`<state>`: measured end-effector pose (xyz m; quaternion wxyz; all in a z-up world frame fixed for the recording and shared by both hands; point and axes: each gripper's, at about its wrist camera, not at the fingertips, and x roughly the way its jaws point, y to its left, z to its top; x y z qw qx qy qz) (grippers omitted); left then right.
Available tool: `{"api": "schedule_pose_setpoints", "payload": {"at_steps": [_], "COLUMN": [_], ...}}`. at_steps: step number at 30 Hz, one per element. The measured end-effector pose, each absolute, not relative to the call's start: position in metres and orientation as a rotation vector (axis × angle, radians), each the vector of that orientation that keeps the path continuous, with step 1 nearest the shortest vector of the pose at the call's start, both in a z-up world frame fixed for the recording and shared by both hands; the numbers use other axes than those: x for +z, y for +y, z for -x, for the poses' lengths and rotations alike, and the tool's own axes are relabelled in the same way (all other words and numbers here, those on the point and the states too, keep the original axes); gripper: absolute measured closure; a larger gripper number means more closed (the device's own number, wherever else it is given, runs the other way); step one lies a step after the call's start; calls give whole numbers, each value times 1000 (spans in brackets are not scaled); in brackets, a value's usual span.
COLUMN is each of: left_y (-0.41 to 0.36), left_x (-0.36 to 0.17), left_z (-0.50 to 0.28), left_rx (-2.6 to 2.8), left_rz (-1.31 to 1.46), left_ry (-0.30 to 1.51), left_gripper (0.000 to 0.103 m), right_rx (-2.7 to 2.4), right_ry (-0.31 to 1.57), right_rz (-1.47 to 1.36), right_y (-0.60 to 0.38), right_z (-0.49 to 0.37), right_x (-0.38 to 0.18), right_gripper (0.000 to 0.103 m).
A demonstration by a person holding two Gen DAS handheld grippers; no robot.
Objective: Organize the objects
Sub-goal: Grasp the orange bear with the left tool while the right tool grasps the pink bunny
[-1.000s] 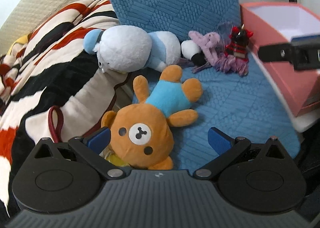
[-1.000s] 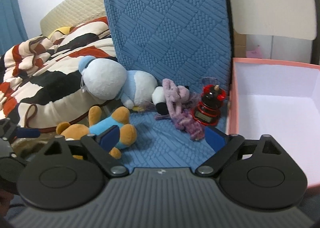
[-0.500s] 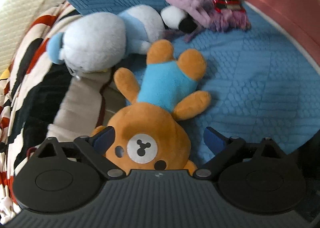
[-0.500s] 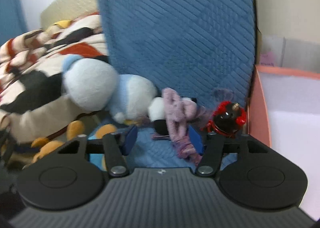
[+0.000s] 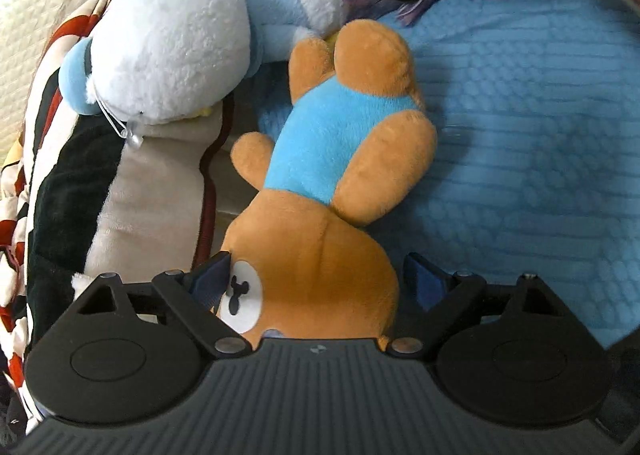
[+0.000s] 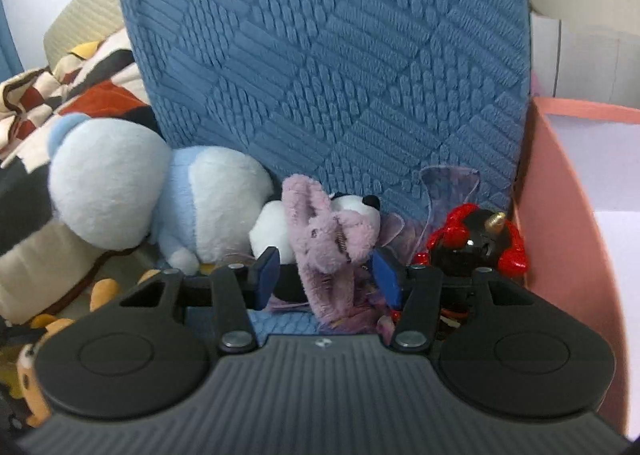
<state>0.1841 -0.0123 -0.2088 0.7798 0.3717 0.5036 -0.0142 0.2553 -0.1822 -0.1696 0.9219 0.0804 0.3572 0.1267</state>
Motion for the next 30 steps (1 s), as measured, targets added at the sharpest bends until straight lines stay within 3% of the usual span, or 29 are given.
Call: {"api": "schedule_pose_setpoints", "payload": {"at_steps": [7,9,13,30], "left_y": [-2,2,7,11], "left_x": [-215,-212,-203,-138], "left_z": [-208,-212,-212,-171], "left_rx": [38,40,40,31], "left_rz": [-787,-753,-693,-225], "left_ry": [1091,1099,1106,1071], "left_gripper": [16,18,23,24], "right_rx": [264,265,271,328], "right_ry": [719,724,746,827], "right_rz": [-174,-167,-198,-111], "right_y": [-185,-186,-193,-188], "right_z": [-262,-262,-266,-232], "right_x": [-173,-173,-172,-153], "right_gripper": [48,57,62,62]}}
